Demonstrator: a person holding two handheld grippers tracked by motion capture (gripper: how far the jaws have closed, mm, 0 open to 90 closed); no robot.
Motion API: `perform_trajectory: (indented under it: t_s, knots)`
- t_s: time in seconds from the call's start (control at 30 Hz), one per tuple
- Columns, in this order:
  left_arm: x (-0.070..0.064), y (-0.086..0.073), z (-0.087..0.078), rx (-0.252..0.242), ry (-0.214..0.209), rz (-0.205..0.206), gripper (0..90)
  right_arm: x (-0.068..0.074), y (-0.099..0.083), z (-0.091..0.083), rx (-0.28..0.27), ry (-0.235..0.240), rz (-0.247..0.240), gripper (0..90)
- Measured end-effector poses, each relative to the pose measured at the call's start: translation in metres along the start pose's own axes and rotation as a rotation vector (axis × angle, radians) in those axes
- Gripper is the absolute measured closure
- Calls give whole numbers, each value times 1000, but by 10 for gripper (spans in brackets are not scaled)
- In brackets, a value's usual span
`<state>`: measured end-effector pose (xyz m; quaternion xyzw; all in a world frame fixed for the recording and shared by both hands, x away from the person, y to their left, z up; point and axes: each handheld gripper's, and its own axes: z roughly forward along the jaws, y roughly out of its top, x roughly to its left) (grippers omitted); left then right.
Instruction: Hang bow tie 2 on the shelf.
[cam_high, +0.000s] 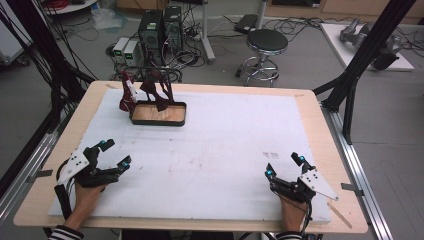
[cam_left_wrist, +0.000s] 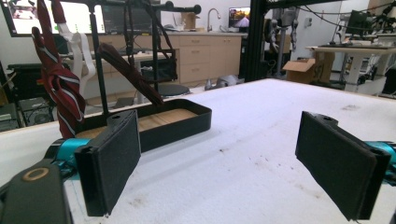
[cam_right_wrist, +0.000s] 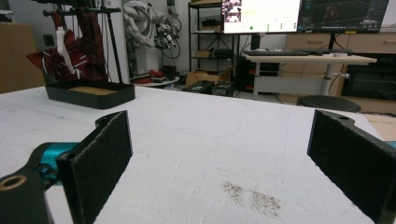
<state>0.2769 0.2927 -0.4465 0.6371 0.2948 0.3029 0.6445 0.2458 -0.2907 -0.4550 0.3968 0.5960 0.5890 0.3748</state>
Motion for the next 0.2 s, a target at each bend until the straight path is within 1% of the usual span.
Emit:
perform_trajectory:
  t_s: [0.2]
  knots:
    - [1,-3,-1,-13,12,-11,143,0,0,0,1,-1,0,57]
